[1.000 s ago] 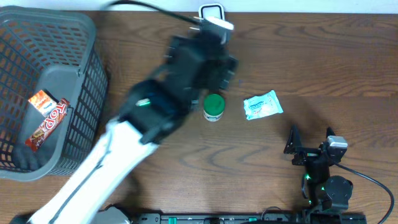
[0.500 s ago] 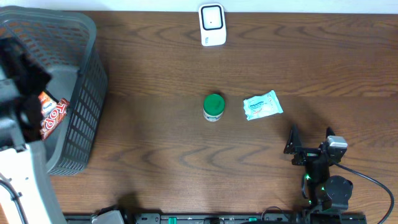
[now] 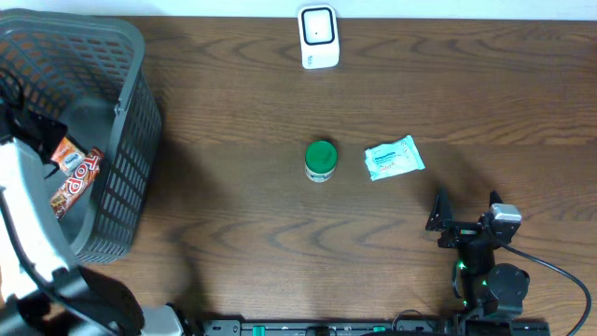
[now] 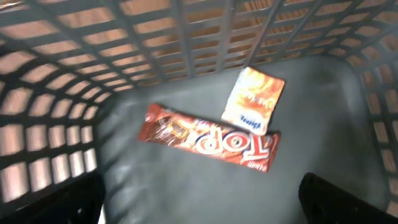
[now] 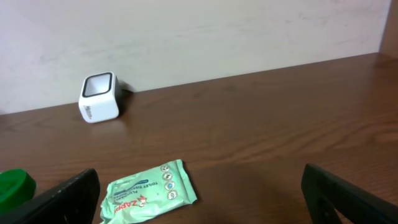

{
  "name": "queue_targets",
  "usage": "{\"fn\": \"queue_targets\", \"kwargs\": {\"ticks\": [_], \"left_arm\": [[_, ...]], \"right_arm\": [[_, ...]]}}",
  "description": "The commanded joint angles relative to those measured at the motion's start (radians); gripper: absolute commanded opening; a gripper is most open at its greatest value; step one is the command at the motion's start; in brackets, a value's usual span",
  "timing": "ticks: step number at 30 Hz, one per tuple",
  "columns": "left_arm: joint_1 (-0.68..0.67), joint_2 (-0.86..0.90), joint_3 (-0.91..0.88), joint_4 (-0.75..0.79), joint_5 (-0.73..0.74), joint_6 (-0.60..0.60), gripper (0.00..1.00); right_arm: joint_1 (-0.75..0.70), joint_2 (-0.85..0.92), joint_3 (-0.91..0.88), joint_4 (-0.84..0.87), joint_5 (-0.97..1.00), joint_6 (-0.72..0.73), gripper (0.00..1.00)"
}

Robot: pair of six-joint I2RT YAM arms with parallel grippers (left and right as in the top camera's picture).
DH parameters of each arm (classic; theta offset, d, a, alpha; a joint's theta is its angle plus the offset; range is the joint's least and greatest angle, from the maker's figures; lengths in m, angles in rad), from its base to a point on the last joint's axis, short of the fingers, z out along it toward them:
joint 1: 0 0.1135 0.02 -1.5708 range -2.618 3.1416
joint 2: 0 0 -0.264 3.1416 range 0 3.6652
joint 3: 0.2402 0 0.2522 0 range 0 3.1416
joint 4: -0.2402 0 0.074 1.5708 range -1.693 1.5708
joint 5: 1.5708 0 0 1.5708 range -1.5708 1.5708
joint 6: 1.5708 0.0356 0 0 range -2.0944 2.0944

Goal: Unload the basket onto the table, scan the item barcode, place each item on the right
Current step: 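Reach into the basket and grasp the small orange box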

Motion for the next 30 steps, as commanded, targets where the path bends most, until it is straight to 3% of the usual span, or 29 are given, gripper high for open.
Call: {"fn": "queue_targets", "kwargs": {"ticks": [1, 7, 13, 30], "left_arm": [[0.001, 0.051, -0.010, 0.046, -0.013, -0.006, 0.99], [-0.024, 0.090, -0.073, 0.168, -0.129, 0.000, 0.98], [-0.046, 0.098, -0.201, 0.360, -0.129, 0.024, 0.98], [-0.047, 0.326, -0.234, 0.533, -0.125, 0.025, 0.98]], "right_arm": [[0.005, -0.004, -0.002, -0.004, 0.001, 0.010, 0.99], [0.005, -0.004, -0.002, -0.004, 0.001, 0.010, 0.99], [0.005, -0.004, -0.002, -0.004, 0.002, 0.010, 0.99], [0.005, -0.004, -0.002, -0.004, 0.001, 0.010, 0.99]]}}
